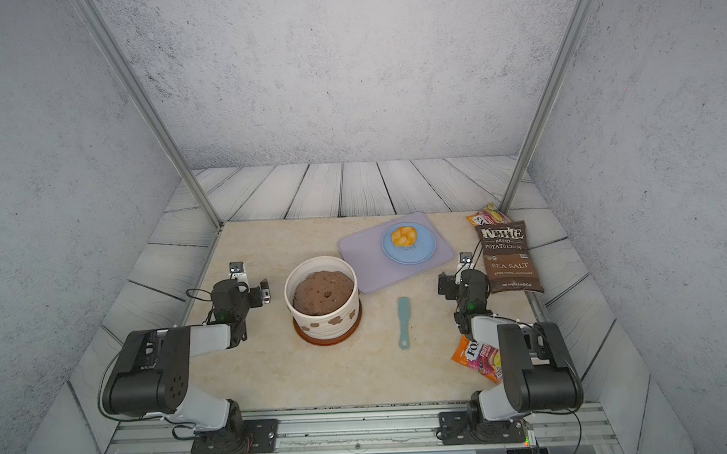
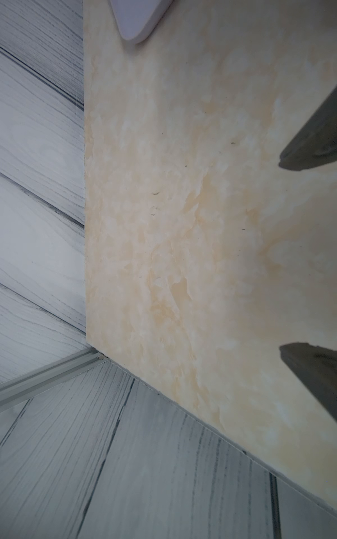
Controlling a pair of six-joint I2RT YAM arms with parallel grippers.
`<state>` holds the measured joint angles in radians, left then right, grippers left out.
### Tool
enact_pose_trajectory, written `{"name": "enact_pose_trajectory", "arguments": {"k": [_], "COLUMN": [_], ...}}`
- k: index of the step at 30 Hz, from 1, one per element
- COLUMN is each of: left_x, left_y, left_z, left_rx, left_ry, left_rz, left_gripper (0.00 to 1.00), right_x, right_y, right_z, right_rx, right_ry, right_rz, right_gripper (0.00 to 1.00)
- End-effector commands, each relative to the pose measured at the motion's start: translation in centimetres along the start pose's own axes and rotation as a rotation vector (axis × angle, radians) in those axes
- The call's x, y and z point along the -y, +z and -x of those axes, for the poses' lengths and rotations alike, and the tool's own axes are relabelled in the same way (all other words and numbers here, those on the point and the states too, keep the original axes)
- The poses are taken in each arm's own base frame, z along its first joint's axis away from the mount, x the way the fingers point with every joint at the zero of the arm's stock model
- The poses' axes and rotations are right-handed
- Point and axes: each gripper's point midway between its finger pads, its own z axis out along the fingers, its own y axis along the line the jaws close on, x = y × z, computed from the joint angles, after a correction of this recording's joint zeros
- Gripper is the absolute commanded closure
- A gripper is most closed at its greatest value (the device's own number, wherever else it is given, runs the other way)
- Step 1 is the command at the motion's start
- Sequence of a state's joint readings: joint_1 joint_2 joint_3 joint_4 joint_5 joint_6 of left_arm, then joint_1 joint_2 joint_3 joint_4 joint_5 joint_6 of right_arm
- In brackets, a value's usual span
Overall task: Scrub the dried mud off the ceramic pot
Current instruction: Pick up the brush from the center of the board.
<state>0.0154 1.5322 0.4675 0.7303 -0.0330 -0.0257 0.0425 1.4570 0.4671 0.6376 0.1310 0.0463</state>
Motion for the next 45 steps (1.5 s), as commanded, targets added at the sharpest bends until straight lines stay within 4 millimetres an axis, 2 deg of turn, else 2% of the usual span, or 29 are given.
{"name": "enact_pose_trajectory", "arguments": {"k": [1, 6, 9, 13, 17, 19, 25, 29, 33, 36, 41, 45], "left_x": [0.0, -0.5, 0.1, -1.0, -0.7, -0.2, 2.5, 3.8, 5.1, 6.5, 10.4, 13.0], "left_y": [0.0, -0.3, -1.2, -4.1, -7.8, -9.1, -11.8, -13.3, -14.6, -15.5, -16.9, -17.4], "left_z": [0.5, 0.6, 2.1, 4.9, 7.4, 7.7, 7.6, 8.3, 8.5, 8.7, 8.8, 9.0], "left_rx": [0.014, 0.027, 0.044, 0.019, -0.017, -0.076, -0.219, -0.282, -0.350, -0.370, -0.433, -0.462], "left_ry": [-0.003, -0.016, 0.000, -0.040, -0.148, -0.215, -0.351, -0.380, -0.418, -0.437, -0.406, -0.438], "left_rz": [0.000, 0.026, -0.009, 0.038, 0.004, -0.028, -0.141, -0.195, -0.244, -0.295, -0.386, -0.438], "left_gripper": [0.02, 0.02, 0.02, 0.02, 0.02, 0.02, 0.02, 0.02, 0.02, 0.00, 0.00, 0.01], "right_x": [0.2, 0.4, 0.4, -0.1, -1.4, -1.9, -2.4, -3.8, -5.8, -8.2, -11.9, -13.8], "right_y": [-0.2, -0.6, -1.1, -2.0, -3.5, -4.3, -6.7, -8.8, -10.1, -10.6, -10.6, -9.8], "right_z": [1.1, 1.9, 2.5, 3.3, 4.2, 4.4, 2.5, 0.8, -1.2, -2.6, -5.0, -6.6], "right_rx": [0.014, 0.009, 0.010, 0.011, -0.019, -0.074, -0.305, -0.415, -0.503, -0.546, -0.622, -0.652], "right_ry": [-0.001, 0.000, 0.001, 0.023, 0.088, 0.155, 0.291, 0.299, 0.312, 0.243, 0.166, 0.129], "right_rz": [-0.005, -0.014, -0.008, 0.028, 0.113, 0.141, 0.134, 0.137, 0.151, 0.159, 0.176, 0.174], "right_gripper": [0.01, 0.01, 0.01, 0.01, 0.01, 0.01, 0.01, 0.01, 0.03, 0.05, 0.09, 0.17]}}
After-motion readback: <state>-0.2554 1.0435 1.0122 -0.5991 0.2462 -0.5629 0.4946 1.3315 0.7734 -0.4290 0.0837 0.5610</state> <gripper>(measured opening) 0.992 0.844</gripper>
